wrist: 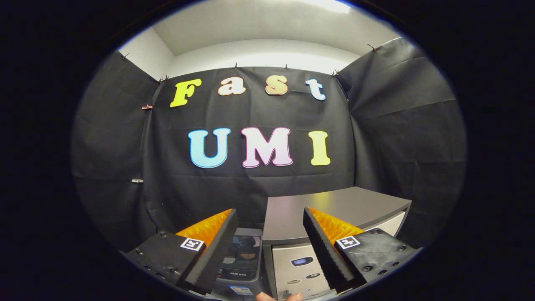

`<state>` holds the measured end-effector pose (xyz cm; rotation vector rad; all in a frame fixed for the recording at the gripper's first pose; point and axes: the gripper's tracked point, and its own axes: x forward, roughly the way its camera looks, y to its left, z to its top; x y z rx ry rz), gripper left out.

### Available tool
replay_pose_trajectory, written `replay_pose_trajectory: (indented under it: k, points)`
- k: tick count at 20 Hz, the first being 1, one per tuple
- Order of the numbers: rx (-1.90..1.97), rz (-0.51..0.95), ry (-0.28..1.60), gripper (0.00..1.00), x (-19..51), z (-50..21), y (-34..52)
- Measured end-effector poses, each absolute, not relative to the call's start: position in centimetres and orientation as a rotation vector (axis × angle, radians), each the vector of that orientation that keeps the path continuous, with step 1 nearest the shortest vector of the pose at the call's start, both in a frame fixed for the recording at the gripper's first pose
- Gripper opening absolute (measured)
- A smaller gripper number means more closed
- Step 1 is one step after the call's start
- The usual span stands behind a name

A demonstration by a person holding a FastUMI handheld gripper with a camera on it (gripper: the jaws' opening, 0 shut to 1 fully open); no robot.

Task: Put the clothes into the washing machine and then close the washing machine lid.

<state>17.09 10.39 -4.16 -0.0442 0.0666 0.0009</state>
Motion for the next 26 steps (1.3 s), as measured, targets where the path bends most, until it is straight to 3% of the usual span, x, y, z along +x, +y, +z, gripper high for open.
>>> replay_pose_trajectory:
  k: [26]
  points:
    - [-0.092,-0.014,0.05,0.99,16.94,-3.31,9.64]
